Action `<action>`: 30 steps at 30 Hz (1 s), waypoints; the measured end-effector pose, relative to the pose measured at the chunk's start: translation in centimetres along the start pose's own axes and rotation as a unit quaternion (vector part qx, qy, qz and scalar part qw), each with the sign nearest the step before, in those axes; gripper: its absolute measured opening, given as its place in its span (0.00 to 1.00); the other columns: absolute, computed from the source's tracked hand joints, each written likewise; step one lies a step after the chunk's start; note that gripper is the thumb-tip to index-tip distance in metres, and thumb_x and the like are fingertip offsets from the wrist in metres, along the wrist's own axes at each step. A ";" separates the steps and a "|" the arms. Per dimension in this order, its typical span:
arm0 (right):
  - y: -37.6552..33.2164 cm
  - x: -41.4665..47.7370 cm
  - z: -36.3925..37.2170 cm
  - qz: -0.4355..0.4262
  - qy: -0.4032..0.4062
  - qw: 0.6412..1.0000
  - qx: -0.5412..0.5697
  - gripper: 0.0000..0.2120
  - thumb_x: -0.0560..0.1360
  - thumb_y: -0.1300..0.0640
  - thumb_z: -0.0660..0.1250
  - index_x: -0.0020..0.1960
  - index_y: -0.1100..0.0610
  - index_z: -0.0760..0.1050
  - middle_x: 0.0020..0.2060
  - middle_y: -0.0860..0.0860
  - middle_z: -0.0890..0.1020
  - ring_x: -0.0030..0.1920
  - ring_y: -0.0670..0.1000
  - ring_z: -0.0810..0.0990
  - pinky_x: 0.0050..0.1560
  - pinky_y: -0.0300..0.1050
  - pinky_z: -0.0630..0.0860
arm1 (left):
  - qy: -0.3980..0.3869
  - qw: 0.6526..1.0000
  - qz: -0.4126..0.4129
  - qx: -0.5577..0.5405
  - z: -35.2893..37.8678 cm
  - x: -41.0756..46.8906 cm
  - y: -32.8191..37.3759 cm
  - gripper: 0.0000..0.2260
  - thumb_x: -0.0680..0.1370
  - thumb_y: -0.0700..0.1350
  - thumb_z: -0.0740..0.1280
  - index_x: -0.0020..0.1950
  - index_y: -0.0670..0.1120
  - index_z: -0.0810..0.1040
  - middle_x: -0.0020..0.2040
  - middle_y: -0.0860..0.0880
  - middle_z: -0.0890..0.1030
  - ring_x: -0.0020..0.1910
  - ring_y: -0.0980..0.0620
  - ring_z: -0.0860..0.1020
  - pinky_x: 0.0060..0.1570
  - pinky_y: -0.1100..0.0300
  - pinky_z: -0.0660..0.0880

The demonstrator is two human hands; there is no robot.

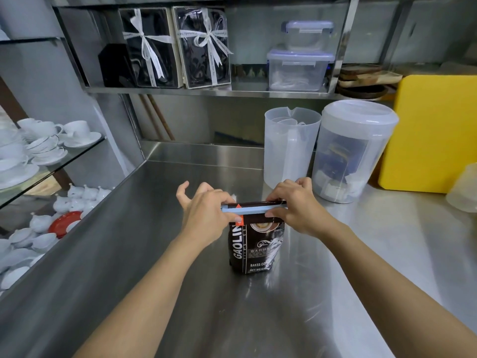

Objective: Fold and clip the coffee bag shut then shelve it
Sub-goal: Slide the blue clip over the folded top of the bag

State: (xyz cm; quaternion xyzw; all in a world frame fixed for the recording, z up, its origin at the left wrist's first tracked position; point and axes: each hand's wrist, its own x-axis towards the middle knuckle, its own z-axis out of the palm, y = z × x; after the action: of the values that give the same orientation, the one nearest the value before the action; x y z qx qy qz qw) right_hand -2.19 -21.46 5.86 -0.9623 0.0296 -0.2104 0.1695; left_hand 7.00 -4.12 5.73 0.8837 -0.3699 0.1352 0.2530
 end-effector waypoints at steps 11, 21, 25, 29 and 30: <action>-0.3 0.1 -0.3 0.003 -0.018 1.000 -0.008 0.07 0.71 0.56 0.69 0.46 0.59 0.77 0.41 0.49 0.77 0.43 0.48 0.64 0.44 0.40 0.51 | -0.052 0.997 0.052 0.023 0.5 1.1 1.9 0.09 0.69 0.54 0.70 0.45 0.51 0.78 0.43 0.55 0.79 0.53 0.55 0.70 0.65 0.50 0.37; 1.1 -0.6 -1.5 0.050 -0.046 0.996 0.065 0.14 0.69 0.53 0.70 0.51 0.58 0.77 0.43 0.48 0.75 0.42 0.43 0.63 0.51 0.41 0.57 | -0.033 0.996 0.055 0.063 0.8 1.3 2.1 0.07 0.70 0.51 0.70 0.43 0.49 0.77 0.42 0.56 0.78 0.51 0.55 0.72 0.65 0.53 0.38; 1.3 -0.7 -1.5 0.041 -0.038 0.998 0.042 0.10 0.71 0.56 0.69 0.49 0.60 0.77 0.41 0.49 0.74 0.44 0.47 0.62 0.48 0.40 0.56 | -0.071 0.993 0.057 0.069 1.0 1.7 2.9 0.06 0.72 0.49 0.69 0.44 0.49 0.75 0.42 0.56 0.74 0.52 0.55 0.71 0.68 0.47 0.39; 1.5 -0.9 -1.0 0.026 -0.004 0.998 0.049 0.08 0.70 0.58 0.69 0.46 0.61 0.77 0.39 0.48 0.73 0.39 0.45 0.64 0.45 0.41 0.54 | -0.069 0.994 0.067 0.052 1.5 1.9 3.5 0.06 0.72 0.49 0.68 0.46 0.50 0.76 0.44 0.57 0.75 0.53 0.55 0.71 0.68 0.47 0.38; 1.6 -0.9 -0.9 0.025 0.001 0.999 0.046 0.07 0.70 0.58 0.69 0.46 0.61 0.77 0.38 0.48 0.72 0.38 0.43 0.64 0.45 0.41 0.53 | -0.064 0.994 0.069 0.050 1.6 1.9 3.6 0.06 0.72 0.50 0.68 0.46 0.50 0.76 0.44 0.56 0.76 0.53 0.55 0.71 0.67 0.48 0.38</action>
State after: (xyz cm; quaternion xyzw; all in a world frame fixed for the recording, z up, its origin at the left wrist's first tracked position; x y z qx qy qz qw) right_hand -3.36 -23.16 5.77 -0.9524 0.0443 -0.2077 0.2187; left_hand 5.85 -8.26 6.43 0.8745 -0.4379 0.1143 0.1745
